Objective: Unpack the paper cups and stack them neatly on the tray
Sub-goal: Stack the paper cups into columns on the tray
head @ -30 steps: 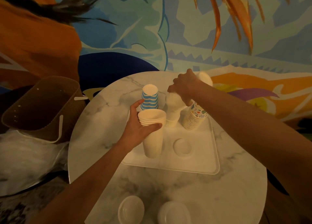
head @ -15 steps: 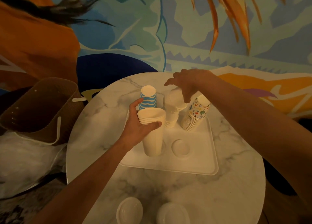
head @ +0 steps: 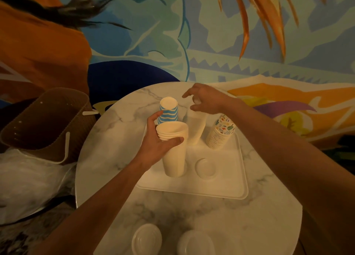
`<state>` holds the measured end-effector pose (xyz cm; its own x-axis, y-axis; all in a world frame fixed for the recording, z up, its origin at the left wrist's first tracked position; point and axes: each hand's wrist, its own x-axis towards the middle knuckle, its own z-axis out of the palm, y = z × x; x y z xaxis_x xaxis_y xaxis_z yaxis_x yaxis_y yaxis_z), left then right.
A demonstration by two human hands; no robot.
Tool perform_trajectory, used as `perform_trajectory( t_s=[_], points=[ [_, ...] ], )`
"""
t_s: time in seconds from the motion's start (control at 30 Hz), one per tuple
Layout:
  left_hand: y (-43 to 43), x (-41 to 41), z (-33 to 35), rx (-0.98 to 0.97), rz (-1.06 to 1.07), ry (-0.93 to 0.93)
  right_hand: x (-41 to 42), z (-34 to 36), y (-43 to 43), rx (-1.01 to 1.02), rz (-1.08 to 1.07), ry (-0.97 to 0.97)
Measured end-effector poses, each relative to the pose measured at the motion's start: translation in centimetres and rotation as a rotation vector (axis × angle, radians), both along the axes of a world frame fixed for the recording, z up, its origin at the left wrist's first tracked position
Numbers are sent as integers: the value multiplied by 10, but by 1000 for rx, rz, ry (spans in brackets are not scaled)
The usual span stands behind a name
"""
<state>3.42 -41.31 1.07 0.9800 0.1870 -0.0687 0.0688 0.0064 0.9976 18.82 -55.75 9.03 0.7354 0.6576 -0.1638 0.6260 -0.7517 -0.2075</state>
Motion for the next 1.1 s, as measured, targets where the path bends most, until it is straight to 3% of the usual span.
perform_trajectory(
  t_s=[0.33, 0.5, 0.57, 0.67, 0.77, 0.9, 1.0, 1.1],
  points=[
    [-9, 6, 10, -15, 21, -70, -7, -29, -9, 107, -101, 24],
    [-20, 20, 37, 36, 63, -151, -24, -18, -23, 614, -293, -11],
    [-27, 27, 49, 18, 82, -180, -32, -8, -32, 806, -431, 113],
    [-40, 37, 65, -31, 79, -230, -47, 7, -46, 994, -627, 462],
    [-56, 44, 76, -92, 33, -238, -60, 10, -62, 1022, -750, 826],
    [-78, 51, 79, -248, 76, -211, -72, 5, -84, 1082, -796, 1153],
    [-85, 58, 78, -335, 93, -164, -77, 6, -96, 1293, -884, 1269],
    [-82, 61, 77, -259, 40, -79, -74, 6, -107, 1491, -965, 1232]
  ],
)
